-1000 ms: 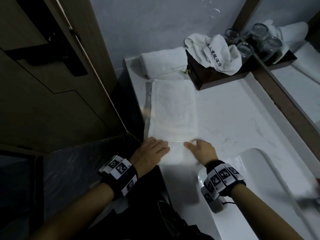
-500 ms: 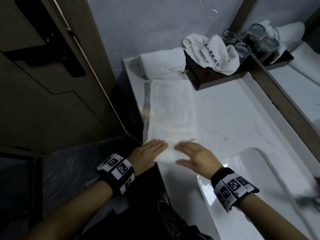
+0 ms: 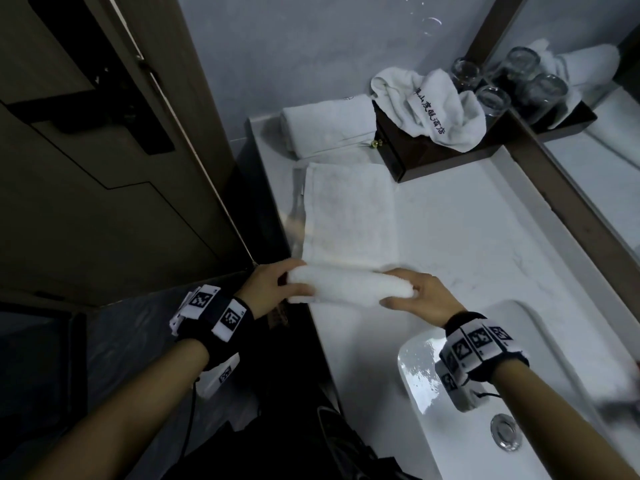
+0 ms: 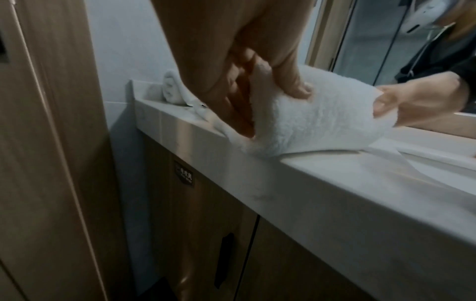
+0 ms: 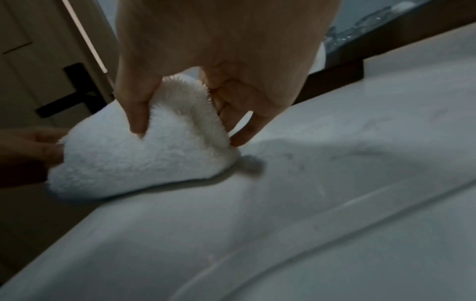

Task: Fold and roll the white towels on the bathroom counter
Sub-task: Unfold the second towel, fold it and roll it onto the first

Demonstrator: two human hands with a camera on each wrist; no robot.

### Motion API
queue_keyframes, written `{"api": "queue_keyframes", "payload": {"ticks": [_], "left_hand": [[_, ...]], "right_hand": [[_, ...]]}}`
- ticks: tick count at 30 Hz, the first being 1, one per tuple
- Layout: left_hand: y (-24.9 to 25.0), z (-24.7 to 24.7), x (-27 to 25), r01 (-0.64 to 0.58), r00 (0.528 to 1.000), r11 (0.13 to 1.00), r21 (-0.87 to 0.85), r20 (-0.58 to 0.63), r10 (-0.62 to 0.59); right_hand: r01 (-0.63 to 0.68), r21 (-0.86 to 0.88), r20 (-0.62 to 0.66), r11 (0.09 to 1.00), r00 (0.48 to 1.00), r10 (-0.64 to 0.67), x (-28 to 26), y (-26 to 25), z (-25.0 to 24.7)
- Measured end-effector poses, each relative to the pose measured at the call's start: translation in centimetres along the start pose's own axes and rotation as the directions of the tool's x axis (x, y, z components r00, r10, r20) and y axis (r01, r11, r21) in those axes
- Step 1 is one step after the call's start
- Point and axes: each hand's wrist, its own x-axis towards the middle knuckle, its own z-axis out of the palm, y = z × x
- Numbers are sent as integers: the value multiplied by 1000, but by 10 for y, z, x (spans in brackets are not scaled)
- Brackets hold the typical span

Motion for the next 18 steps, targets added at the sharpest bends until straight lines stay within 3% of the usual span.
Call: {"api": "queue_keyframes", "payload": {"ticks": [2, 6, 9, 11, 13, 15, 18], "left_hand": [[5, 1, 6, 7, 1000, 999, -38, -17, -8], [12, 6, 21, 76, 992, 994, -74, -96, -83], [14, 13, 26, 102, 979, 983, -155, -158, -126], [14, 17, 27, 47, 965, 999, 25, -260, -39], [15, 23, 28, -62, 922, 949, 310, -346, 173], [24, 24, 28, -175, 876, 898, 405, -352, 330], [28, 26, 19, -358, 860, 727, 586, -98, 501]], "right_hand": [[-36, 112, -14, 993, 999, 38, 4, 2, -1], [-111, 260, -165, 959, 974, 157, 14, 6, 6], [-164, 294, -228, 942, 945, 236, 24, 2, 10], [-217, 243, -248, 945, 928, 277, 32, -3, 11], [-270, 177, -260, 946, 915, 310, 41, -9, 9], [-315, 133, -266, 940, 902, 340, 47, -14, 7], [-354, 147, -267, 924, 885, 381, 52, -14, 6]]}}
